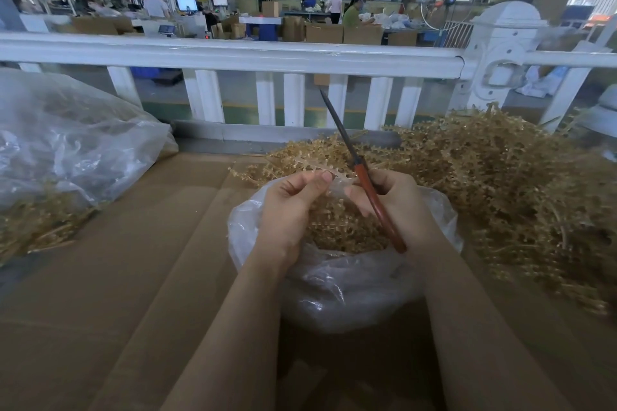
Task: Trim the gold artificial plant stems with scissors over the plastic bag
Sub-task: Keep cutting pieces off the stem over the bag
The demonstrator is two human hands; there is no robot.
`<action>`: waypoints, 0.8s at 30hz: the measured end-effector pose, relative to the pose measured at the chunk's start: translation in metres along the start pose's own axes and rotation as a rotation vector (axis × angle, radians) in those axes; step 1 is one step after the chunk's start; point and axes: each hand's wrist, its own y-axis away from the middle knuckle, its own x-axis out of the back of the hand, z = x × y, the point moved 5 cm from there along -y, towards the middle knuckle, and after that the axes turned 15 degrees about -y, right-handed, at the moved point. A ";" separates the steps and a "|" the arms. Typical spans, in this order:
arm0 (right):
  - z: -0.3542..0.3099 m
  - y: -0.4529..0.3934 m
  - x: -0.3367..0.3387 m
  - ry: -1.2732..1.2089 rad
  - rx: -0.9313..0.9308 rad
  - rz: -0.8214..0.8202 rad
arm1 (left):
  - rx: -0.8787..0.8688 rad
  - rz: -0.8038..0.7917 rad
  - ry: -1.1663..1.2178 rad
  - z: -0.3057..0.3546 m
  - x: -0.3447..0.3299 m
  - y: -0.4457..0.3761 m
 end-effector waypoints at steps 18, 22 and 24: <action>-0.002 -0.001 0.007 0.071 0.047 0.002 | -0.095 0.108 -0.037 0.004 0.009 -0.001; -0.001 0.001 0.005 0.162 0.079 -0.027 | -0.098 0.122 -0.035 0.005 0.010 -0.002; 0.001 0.002 0.006 0.258 0.085 -0.031 | -0.109 0.132 -0.017 0.006 0.012 -0.002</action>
